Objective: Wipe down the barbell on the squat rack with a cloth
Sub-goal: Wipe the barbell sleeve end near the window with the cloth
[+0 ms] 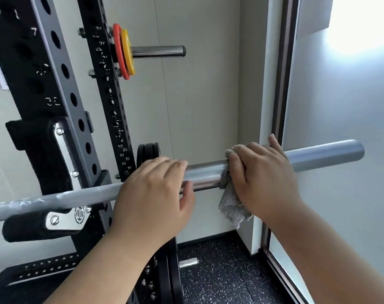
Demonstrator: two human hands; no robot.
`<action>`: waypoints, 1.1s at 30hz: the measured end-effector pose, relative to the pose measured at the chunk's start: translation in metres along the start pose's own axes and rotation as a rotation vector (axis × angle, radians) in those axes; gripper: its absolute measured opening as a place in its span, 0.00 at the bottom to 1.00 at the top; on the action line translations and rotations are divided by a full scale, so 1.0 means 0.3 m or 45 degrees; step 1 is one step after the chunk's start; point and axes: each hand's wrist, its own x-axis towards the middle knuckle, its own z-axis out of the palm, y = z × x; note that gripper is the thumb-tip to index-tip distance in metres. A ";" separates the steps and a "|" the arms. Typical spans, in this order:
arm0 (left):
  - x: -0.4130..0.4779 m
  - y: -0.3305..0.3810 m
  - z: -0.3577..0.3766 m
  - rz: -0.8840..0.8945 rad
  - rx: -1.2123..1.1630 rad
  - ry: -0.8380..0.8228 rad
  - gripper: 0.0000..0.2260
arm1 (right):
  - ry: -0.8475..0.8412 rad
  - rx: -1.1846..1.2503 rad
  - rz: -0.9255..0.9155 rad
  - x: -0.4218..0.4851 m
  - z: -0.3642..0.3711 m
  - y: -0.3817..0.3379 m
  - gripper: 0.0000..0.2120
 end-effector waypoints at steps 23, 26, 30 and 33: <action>-0.056 -0.153 -0.068 -0.073 -0.151 -0.110 0.20 | -0.097 -0.064 0.015 0.026 -0.007 -0.166 0.22; -0.062 -0.149 -0.065 -0.074 -0.224 -0.087 0.19 | -0.114 0.011 -0.128 -0.017 0.008 -0.250 0.18; -0.070 -0.145 -0.065 -0.071 -0.276 -0.075 0.18 | -0.107 0.073 -0.325 -0.051 0.015 -0.263 0.18; -0.078 -0.159 -0.063 -0.092 -0.248 -0.122 0.22 | -0.101 -0.101 0.005 0.019 -0.012 -0.156 0.21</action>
